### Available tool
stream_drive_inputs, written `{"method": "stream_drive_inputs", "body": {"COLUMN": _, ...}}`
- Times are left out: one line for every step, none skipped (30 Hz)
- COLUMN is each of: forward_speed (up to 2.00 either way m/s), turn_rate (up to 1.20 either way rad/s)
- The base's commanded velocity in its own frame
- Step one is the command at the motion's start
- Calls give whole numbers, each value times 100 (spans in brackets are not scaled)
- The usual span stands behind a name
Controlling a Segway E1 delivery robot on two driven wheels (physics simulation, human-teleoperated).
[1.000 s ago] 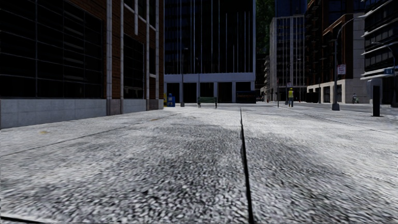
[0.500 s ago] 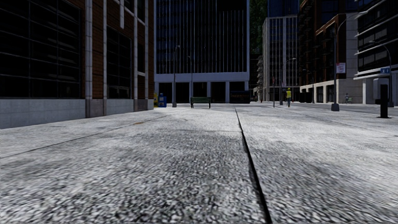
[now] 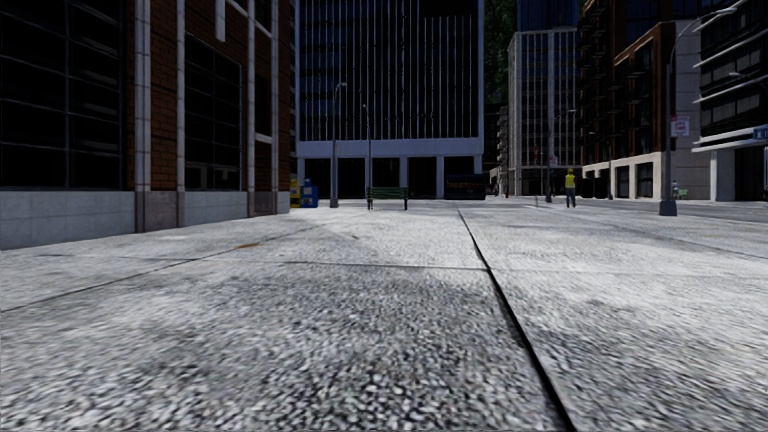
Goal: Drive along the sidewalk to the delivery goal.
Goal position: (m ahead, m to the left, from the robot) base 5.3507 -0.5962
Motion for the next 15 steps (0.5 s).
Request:
{"method": "stream_drive_inputs", "body": {"forward_speed": 200, "turn_rate": 0}}
{"method": "stream_drive_inputs", "body": {"forward_speed": 200, "turn_rate": 0}}
{"method": "stream_drive_inputs", "body": {"forward_speed": 200, "turn_rate": 0}}
{"method": "stream_drive_inputs", "body": {"forward_speed": 200, "turn_rate": 0}}
{"method": "stream_drive_inputs", "body": {"forward_speed": 200, "turn_rate": 0}}
{"method": "stream_drive_inputs", "body": {"forward_speed": 200, "turn_rate": 0}}
{"method": "stream_drive_inputs", "body": {"forward_speed": 200, "turn_rate": 0}}
{"method": "stream_drive_inputs", "body": {"forward_speed": 200, "turn_rate": 0}}
{"method": "stream_drive_inputs", "body": {"forward_speed": 200, "turn_rate": 0}}
{"method": "stream_drive_inputs", "body": {"forward_speed": 200, "turn_rate": 0}}
{"method": "stream_drive_inputs", "body": {"forward_speed": 200, "turn_rate": 0}}
{"method": "stream_drive_inputs", "body": {"forward_speed": 200, "turn_rate": 0}}
{"method": "stream_drive_inputs", "body": {"forward_speed": 200, "turn_rate": 0}}
{"method": "stream_drive_inputs", "body": {"forward_speed": 200, "turn_rate": 0}}
{"method": "stream_drive_inputs", "body": {"forward_speed": 200, "turn_rate": 0}}
